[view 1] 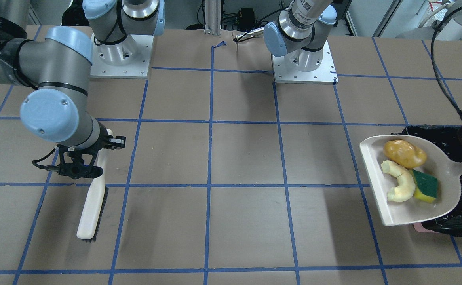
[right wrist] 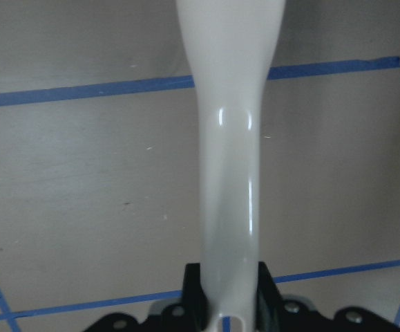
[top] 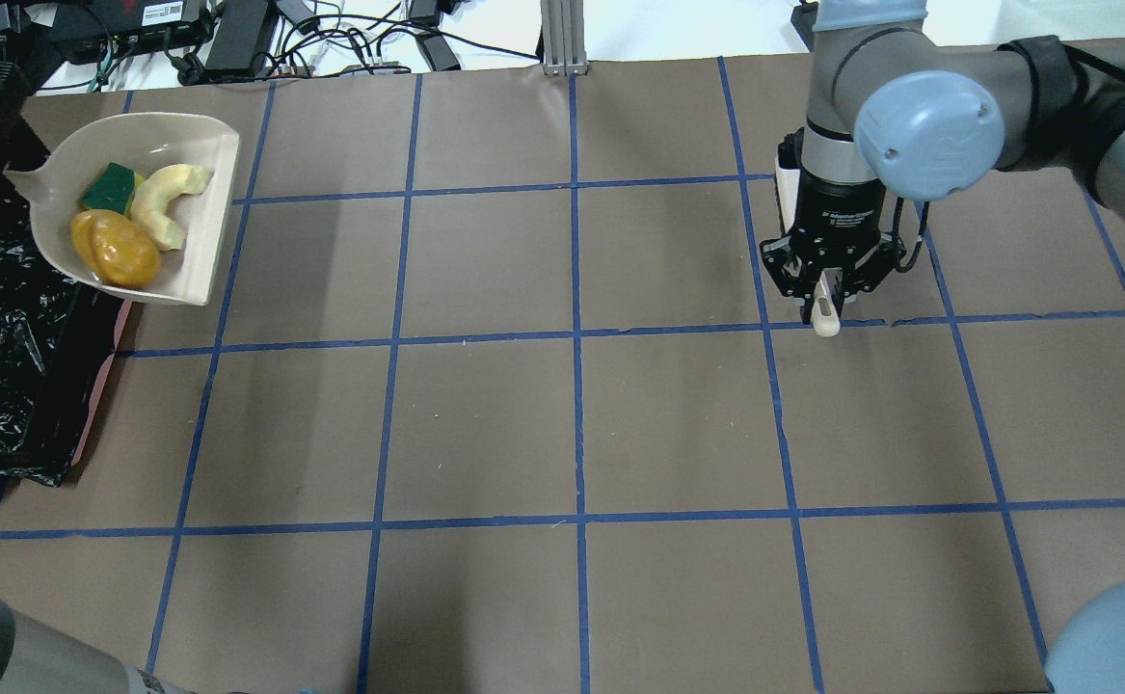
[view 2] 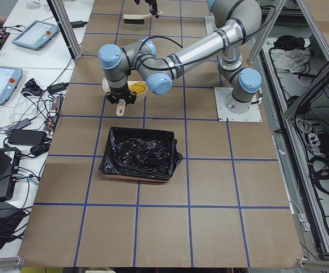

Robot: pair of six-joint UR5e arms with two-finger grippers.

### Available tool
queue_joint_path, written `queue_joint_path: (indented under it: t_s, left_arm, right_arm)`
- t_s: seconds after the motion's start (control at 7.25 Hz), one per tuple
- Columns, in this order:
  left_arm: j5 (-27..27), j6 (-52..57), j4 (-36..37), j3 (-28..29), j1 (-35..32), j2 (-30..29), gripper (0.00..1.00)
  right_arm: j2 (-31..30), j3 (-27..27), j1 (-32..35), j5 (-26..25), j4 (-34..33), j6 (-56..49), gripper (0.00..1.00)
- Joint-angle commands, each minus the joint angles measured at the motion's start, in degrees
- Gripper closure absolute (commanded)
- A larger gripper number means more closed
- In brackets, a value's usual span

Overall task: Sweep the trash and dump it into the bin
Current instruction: 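Lift the loaded dustpan toward the bin with left gripper while right withdraws brush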

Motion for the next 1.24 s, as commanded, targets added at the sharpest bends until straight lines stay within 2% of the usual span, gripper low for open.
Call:
queue_joint_path:
  t_s: [0.0,0.28,0.41,0.55,1.1]
  left_arm:
    - [2.77,9.80,-0.61,0.11,8.83,0.68,1.00]
    - [4.97,13.79,0.00,0.11,12.12,-0.47,1.00]
    - [9.51,13.80,0.44,0.20,12.30,-1.16,1.00]
    - [11.38,14.58,4.01,0.20,12.47,-1.43,1.00]
    - [14.03,16.43,11.32,0.29,13.70,-3.62,1.00]
  right_arm:
    - [0.40,1.86,-5.76,-0.93,-5.52,-7.98,0.94]
    - [0.14,4.23,-10.07,-0.93,-8.35,-13.61,0.94]
    - [0.22,4.68,-11.31,-1.02,-8.97,-15.46,0.94]
    - [0.22,4.68,-11.67,-1.20,-9.15,-16.27,0.94]
    - [2.14,4.51,-15.89,-2.16,-12.93,-19.94,0.93]
